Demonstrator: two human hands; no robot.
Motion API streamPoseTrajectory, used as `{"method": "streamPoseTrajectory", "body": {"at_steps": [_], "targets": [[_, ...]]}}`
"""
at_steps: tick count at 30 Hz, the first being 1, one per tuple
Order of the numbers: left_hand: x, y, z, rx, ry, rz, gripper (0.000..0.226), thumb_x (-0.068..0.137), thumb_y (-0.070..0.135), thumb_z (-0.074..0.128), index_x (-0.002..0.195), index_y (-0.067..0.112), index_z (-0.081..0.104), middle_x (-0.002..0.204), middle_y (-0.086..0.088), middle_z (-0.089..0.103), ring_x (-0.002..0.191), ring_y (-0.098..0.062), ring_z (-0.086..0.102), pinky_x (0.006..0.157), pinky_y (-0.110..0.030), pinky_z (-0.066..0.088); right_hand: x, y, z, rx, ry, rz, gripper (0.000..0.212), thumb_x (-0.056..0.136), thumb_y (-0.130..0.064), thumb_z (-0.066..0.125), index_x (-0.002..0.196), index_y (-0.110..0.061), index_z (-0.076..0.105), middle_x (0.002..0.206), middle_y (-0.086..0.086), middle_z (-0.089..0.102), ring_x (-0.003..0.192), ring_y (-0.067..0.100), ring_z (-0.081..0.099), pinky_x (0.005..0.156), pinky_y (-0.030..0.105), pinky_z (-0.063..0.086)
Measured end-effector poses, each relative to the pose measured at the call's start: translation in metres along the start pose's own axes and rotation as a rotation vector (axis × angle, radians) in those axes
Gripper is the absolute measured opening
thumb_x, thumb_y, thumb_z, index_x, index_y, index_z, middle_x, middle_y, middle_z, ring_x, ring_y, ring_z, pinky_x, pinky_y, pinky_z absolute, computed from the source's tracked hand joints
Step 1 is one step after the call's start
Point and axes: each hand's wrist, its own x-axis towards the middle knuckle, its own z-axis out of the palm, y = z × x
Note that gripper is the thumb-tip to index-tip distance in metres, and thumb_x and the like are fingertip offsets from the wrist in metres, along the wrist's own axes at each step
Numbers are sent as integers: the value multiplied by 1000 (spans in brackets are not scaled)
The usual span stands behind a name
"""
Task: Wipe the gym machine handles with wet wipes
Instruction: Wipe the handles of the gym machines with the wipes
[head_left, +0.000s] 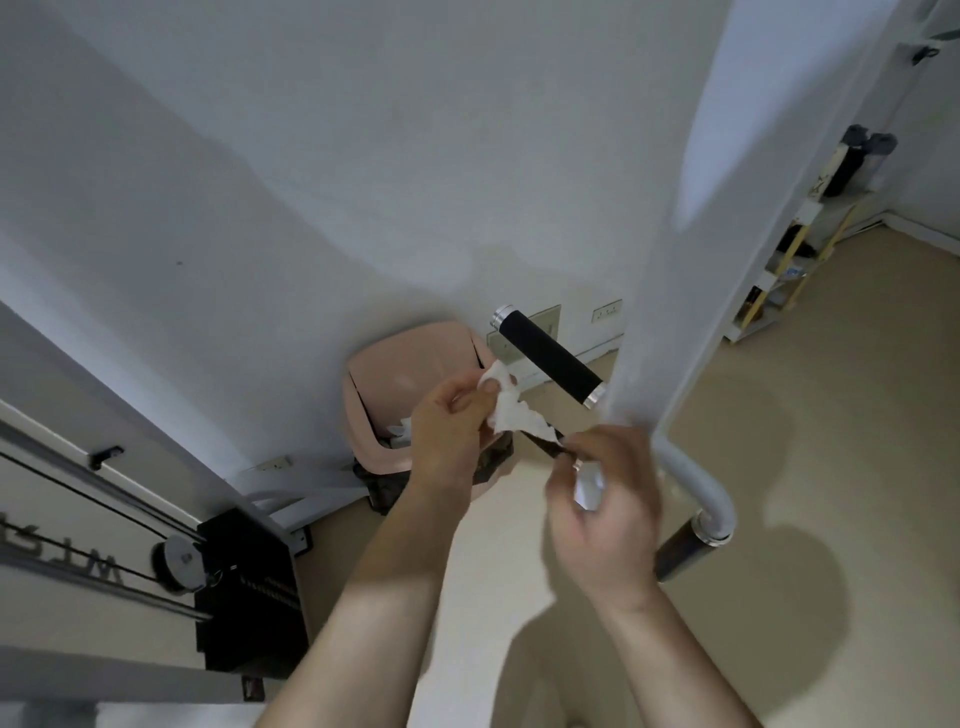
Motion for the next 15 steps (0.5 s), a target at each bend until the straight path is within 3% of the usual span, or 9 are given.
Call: {"method": "streamPoseTrajectory", "body": {"at_steps": [2,4,6,10,15], "targets": [[-8,0,-12,5,-40,7,7,98,13,63,95,15,68,78,1,77,74,-16,74,66,-28,60,-11,-18,14,49,-153,38,27,82,-7,63,108,-3,65,108,3,57,96,22,62,79,36,55],[-18,2,-23,24,-91,30,8,102,14,58,97,11,64,76,-1,75,66,-15,71,57,-25,57,-10,-30,27,71,-165,122,40,80,-6,68,119,-3,62,116,5,56,104,23,61,81,32,55],[-23,3,-34,14,-109,7,11,103,16,56,104,7,62,81,-7,74,65,-15,70,55,-23,55,-8,-35,36,96,-143,176,30,81,-5,71,110,-5,67,108,5,60,97,16,61,75,28,55],[-24,9,-61,16,5,-30,17,100,20,61,110,7,66,107,-12,76,90,-21,75,74,-29,59,-14,-33,39,195,-250,261,8,89,-12,70,97,-10,71,92,0,67,82,12,64,72,29,54],[-29,22,-89,20,202,-23,11,96,21,66,96,10,68,86,-2,74,72,-12,72,69,-26,58,-12,-41,37,242,-341,436,9,90,-21,74,82,-16,72,70,-8,69,66,5,63,63,18,47]]}}
